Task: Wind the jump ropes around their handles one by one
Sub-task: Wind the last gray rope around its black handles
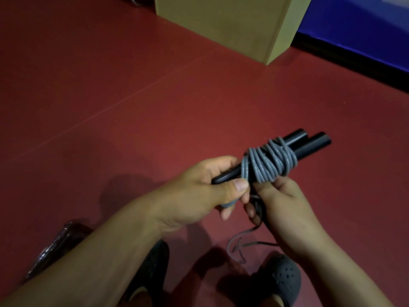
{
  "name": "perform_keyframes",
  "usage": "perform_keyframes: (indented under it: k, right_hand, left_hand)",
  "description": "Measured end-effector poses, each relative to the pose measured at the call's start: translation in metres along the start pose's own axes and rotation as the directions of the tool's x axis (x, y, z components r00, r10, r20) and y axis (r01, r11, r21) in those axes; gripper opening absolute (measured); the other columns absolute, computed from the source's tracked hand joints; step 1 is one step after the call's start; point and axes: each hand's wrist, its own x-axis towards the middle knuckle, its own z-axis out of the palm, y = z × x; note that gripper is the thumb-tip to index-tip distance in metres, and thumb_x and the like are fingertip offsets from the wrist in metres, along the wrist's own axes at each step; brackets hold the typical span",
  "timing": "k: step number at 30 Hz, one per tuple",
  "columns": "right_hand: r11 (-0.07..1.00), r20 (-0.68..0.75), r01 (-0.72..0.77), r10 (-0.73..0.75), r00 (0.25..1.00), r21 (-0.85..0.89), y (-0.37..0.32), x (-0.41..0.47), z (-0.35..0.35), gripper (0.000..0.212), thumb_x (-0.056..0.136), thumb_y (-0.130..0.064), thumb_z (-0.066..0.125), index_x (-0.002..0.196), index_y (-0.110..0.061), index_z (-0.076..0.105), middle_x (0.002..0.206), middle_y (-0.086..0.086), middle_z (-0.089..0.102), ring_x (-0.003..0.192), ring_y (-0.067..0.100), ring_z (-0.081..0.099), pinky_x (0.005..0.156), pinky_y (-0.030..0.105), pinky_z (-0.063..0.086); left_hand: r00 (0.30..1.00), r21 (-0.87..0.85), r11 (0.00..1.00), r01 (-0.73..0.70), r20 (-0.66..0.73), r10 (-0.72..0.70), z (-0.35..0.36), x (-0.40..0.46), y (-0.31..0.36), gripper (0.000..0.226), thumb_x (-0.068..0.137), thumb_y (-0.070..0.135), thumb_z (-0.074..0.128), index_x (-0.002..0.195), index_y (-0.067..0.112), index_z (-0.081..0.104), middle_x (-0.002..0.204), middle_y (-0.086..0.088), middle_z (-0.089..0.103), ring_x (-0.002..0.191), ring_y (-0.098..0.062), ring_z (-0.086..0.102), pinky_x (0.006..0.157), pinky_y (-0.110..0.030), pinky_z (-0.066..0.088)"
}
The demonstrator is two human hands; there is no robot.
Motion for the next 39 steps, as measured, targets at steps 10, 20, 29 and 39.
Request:
perform_keyframes:
  k: [10, 20, 29, 39]
  right_hand:
    - [0.980, 0.074, -0.189, 0.184, 0.980, 0.059, 0.003, -0.001, 0.005, 0.018, 0.101, -0.014, 0.044, 0.091, -0.008, 0.058, 0.072, 0.011, 0.056, 0.043, 0.018, 0.041, 0.044, 0.029, 0.031]
    - [0.970, -0.024, -0.242, 0.242, 0.970, -0.036, 0.012, 0.002, 0.002, 0.009, 0.095, -0.016, 0.058, 0.091, -0.016, 0.067, 0.072, 0.007, 0.048, 0.041, 0.011, 0.029, 0.039, 0.019, 0.021]
    - [0.974, -0.109, -0.128, 0.109, 0.988, -0.186, 0.010, 0.006, -0.009, 0.006, 0.094, -0.022, 0.061, 0.096, -0.022, 0.067, 0.060, 0.000, 0.054, 0.041, 0.005, 0.038, 0.039, 0.016, 0.029]
    - [0.793, 0.002, -0.065, 0.083, 0.997, -0.606, 0.015, 0.005, -0.029, 0.033, 0.099, -0.025, 0.050, 0.070, -0.014, 0.062, 0.049, -0.012, 0.052, 0.046, 0.003, 0.041, 0.055, 0.028, 0.035]
  left_hand:
    - [0.951, 0.065, 0.994, 0.088, -0.303, -0.065, 0.005, 0.010, -0.006, 0.020, 0.101, 0.013, 0.053, 0.081, 0.012, 0.058, 0.063, 0.000, 0.059, 0.052, -0.014, 0.051, 0.059, -0.027, 0.043]
    - [0.814, 0.073, 0.985, 0.154, -0.575, -0.085, -0.009, 0.017, -0.011, 0.014, 0.100, 0.018, 0.054, 0.087, 0.014, 0.060, 0.064, 0.008, 0.064, 0.045, -0.008, 0.051, 0.050, -0.019, 0.041]
    - [0.787, 0.122, 0.980, 0.158, -0.615, -0.050, -0.012, 0.017, -0.010, 0.012, 0.099, 0.019, 0.056, 0.089, 0.016, 0.063, 0.069, 0.006, 0.066, 0.047, -0.010, 0.053, 0.058, -0.028, 0.045]
    - [0.710, 0.148, 0.970, 0.192, -0.704, -0.033, -0.020, 0.018, -0.011, 0.013, 0.098, 0.020, 0.057, 0.086, 0.017, 0.061, 0.071, 0.006, 0.066, 0.046, -0.007, 0.054, 0.056, -0.024, 0.044]
